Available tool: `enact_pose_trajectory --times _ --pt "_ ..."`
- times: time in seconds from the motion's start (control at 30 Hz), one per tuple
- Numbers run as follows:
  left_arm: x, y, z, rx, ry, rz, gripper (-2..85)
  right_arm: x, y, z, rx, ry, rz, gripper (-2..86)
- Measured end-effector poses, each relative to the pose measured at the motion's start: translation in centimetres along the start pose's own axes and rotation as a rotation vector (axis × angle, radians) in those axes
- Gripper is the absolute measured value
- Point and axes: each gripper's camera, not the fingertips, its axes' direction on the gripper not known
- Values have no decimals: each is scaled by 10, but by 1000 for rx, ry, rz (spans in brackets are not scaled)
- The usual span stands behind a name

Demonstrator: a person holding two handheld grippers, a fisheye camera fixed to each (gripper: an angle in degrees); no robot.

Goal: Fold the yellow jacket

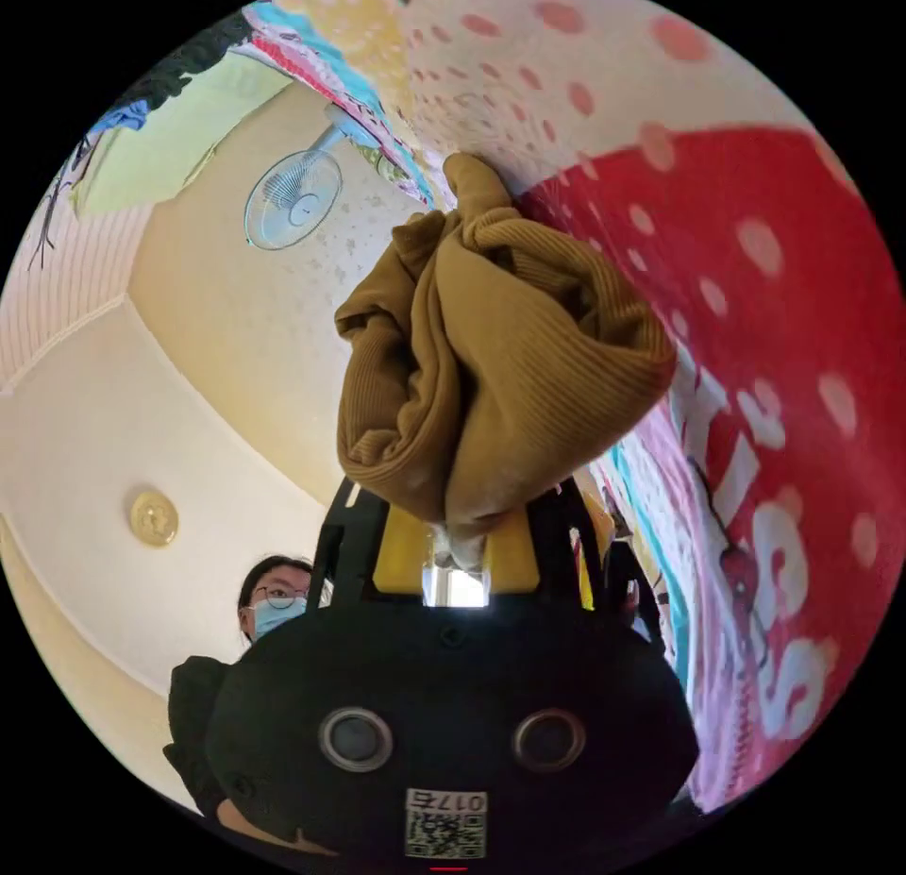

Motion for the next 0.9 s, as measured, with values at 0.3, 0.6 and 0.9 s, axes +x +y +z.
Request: enact_pose_trajectory --times 0.3,0.6,0.9 --pt "80 40 -37 -171 57 -25 77 -57 93 -31 142 118 120 46" --pt "212 93 -29 -336 -75 40 76 -171 137 -43 70 300 148 9" --pt "367 93 168 -493 74 350 75 -363 39 -45 -93 29 -199 3"
